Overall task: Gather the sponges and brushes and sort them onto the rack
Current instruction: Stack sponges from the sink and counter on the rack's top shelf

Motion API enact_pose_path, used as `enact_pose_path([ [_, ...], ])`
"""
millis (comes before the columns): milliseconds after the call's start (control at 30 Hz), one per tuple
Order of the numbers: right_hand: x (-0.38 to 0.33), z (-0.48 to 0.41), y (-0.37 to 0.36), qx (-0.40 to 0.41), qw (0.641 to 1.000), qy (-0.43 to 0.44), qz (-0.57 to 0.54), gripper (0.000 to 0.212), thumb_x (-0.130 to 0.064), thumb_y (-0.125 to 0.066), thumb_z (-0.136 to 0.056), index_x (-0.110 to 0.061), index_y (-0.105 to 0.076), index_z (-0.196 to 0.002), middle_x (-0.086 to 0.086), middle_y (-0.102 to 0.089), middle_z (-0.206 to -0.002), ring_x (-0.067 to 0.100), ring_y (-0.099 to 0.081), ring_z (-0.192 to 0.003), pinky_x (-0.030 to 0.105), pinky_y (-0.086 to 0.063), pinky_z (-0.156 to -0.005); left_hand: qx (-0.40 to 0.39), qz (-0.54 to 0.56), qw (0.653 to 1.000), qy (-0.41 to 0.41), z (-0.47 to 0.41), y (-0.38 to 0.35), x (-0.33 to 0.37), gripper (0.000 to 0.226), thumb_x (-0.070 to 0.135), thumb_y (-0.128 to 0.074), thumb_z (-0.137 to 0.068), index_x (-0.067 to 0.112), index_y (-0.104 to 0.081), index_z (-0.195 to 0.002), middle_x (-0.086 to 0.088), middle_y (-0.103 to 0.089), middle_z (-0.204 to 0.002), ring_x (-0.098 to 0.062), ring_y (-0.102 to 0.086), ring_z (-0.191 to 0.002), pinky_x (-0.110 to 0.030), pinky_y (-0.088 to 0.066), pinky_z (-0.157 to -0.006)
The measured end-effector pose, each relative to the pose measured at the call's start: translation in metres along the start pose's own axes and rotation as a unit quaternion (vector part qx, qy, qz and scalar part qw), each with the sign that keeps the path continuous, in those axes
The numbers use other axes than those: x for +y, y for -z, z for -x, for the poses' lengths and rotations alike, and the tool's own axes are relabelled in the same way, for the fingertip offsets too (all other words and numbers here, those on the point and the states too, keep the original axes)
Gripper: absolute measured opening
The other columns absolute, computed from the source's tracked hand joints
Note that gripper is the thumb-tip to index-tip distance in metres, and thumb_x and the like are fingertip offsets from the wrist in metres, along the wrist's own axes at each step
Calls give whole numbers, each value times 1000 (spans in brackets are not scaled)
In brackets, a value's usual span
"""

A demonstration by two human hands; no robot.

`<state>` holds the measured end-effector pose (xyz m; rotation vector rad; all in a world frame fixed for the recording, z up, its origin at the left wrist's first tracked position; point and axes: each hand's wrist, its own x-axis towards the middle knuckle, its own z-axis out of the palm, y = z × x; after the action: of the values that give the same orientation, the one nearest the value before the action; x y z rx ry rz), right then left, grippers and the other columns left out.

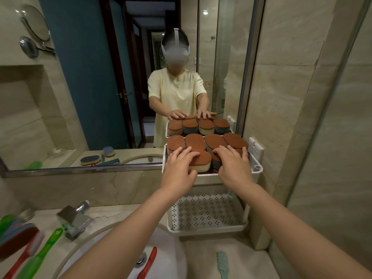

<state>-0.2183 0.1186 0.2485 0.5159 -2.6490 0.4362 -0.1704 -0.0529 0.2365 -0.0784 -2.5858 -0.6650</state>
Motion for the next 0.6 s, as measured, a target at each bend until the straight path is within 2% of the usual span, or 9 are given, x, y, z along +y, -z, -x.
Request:
enact_pose_path([
  [100,-2,0,0,-10,1000,-4,-1,58,-4,-46,-86,-30,-44,-138,-4,-37,-154,20,-21,-147,54,7,-119,-22,-20,1000,-3,-2,3,0,54,25,-50,-87,39,-42,-138,13,-32,-153,-12,-14,-144,-41,-10,-119],
  [200,-7,-1,2,-17,1000,-15,-9,57,-7,-46,-87,-30,-43,-139,-3,-34,-156,21,-16,-148,58,11,-117,-47,-41,998,-6,-5,8,2,54,26,-48,-87,40,-39,-139,11,-28,-155,-14,-8,-146,-42,2,-118],
  [333,-19,5,2,39,996,7,-82,57,-3,-46,-84,-27,-47,-135,-5,-42,-149,18,-21,-146,53,11,-116,-14,-18,1000,-12,2,11,1,58,31,-47,-85,39,-37,-141,10,-26,-156,-11,-3,-146,-41,7,-118],
  [400,-30,8,3,56,987,29,-145,58,0,-46,-81,-26,-49,-132,-6,-47,-142,16,-29,-141,50,2,-120,26,14,999,-13,10,15,-3,55,30,-48,-84,36,-41,-139,11,-32,-151,-10,-9,-145,-40,1,-120],
  [467,-43,11,3,65,975,53,-205,57,1,-47,-80,-24,-51,-130,-5,-50,-137,15,-36,-136,47,-15,-120,69,58,996,-1,17,20,-7,49,26,-49,-85,34,-48,-133,13,-41,-143,-10,-22,-141,-39,-10,-120],
  [533,-59,14,2,70,962,77,-253,54,0,-49,-80,-22,-51,-130,-5,-50,-135,14,-41,-130,43,-33,-112,104,109,988,22,25,27,-15,44,21,-51,-85,31,-54,-127,15,-47,-134,-6,-36,-131,-37,-28,-114],
  [600,-78,16,1,71,950,97,-287,52,-1,-50,-81,-22,-52,-128,-6,-50,-132,12,-45,-125,38,-42,-102,125,153,979,50,34,36,-23,39,20,-52,-85,33,-56,-122,18,-49,-127,-2,-43,-122,-32,-40,-103],
])
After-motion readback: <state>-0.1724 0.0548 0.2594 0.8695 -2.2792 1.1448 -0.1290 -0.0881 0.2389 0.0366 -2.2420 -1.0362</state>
